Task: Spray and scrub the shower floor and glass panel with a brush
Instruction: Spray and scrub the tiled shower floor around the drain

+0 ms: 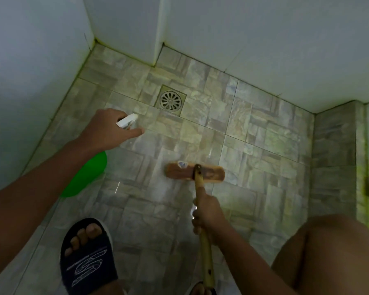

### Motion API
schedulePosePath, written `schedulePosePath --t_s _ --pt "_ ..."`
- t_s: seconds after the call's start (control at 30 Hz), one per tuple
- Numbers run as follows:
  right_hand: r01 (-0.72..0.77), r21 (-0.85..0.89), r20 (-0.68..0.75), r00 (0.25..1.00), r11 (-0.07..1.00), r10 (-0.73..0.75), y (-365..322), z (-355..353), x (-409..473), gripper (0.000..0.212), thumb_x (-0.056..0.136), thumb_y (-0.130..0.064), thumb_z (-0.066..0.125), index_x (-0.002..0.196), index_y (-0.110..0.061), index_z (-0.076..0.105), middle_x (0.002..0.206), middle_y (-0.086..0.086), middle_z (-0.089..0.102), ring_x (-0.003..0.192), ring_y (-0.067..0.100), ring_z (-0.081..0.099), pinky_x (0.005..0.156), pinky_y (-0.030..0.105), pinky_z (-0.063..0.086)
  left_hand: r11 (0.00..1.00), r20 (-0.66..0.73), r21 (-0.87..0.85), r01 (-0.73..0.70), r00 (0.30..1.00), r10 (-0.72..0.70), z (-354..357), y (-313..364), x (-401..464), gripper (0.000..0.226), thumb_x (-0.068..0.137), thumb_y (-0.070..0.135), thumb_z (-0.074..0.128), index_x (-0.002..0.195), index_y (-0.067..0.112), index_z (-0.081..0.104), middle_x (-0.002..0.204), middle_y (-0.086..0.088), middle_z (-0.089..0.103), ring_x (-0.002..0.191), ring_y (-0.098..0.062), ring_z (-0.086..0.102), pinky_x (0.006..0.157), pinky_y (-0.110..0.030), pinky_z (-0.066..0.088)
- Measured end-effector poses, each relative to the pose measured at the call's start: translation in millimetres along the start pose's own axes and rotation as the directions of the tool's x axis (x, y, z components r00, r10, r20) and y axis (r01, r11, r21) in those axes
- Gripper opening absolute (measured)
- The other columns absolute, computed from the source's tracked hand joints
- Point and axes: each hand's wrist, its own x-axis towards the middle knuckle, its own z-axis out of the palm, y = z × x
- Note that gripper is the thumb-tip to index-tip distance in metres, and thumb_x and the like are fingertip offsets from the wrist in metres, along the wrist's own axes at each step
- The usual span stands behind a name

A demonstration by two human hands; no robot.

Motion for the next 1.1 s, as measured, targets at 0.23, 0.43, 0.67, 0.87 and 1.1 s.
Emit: schedulePosePath --t_s 0.23,0.43,0.67,0.87,1.1 --pt "0.192 -0.192 0.178 0.971 0.962 -0.159 -154.7 10.3 52.4 0.05 0.101 -0.056 0.033 0.09 -0.009 0.047 0.054 0.002 0.039 0.038 0.012 0.034 0.04 0.017 0.032 0.999 -0.015 0.053 0.008 1.0 -0.007 -0.2 0.4 7.2 0.062 0.076 0.044 0.092 0.056 0.011 0.043 0.054 -0.006 0.041 0.052 -0.024 0.038 0.055 -0.034 0.029" --pt "0.122 -0.367 0.18 0.982 0.922 -0.059 -120.9 -14.9 37.3 0.061 0.098 -0.062 0.035 0.095 -0.004 0.053 0.059 0.006 0.041 0.043 0.015 0.037 0.044 0.021 0.034 1.0 -0.041 -0.012 0.016 0.999 -0.016 -9.4 3.6 7.6 0.068 0.077 0.035 0.092 0.054 0.018 0.031 0.053 -0.003 0.03 0.054 -0.024 0.032 0.056 -0.034 0.025" --pt "0.111 -0.283 0.162 0.985 0.953 -0.067 -119.2 -5.5 41.3 0.055 0.099 -0.058 0.036 0.095 -0.005 0.052 0.056 0.005 0.037 0.041 0.015 0.034 0.042 0.019 0.032 0.979 -0.157 -0.06 0.192 0.967 -0.2 -16.8 -3.5 17.8 0.078 0.057 0.074 0.068 0.068 -0.003 0.068 0.066 -0.019 0.066 0.062 -0.023 0.058 0.063 -0.046 0.052" --pt "0.106 -0.263 0.179 0.982 0.959 -0.059 -130.9 12.7 47.2 0.043 0.102 -0.046 0.034 0.093 -0.006 0.048 0.057 0.006 0.039 0.039 0.015 0.035 0.041 0.018 0.032 0.995 -0.118 -0.04 0.087 0.989 -0.091 -24.7 11.0 21.1 0.063 0.071 0.05 0.086 0.055 0.015 0.036 0.054 -0.003 0.032 0.055 -0.02 0.034 0.058 -0.033 0.029" --pt "0.117 -0.262 0.19 0.979 0.958 -0.067 -129.2 10.5 49.3 0.036 0.104 -0.038 0.034 0.094 -0.006 0.049 0.058 0.006 0.039 0.039 0.015 0.034 0.04 0.018 0.031 0.975 -0.238 -0.069 0.21 0.946 -0.22 -26.5 3.3 23.8 0.057 0.075 0.049 0.088 0.069 -0.002 0.063 0.068 -0.012 0.058 0.065 -0.022 0.053 0.064 -0.035 0.041"
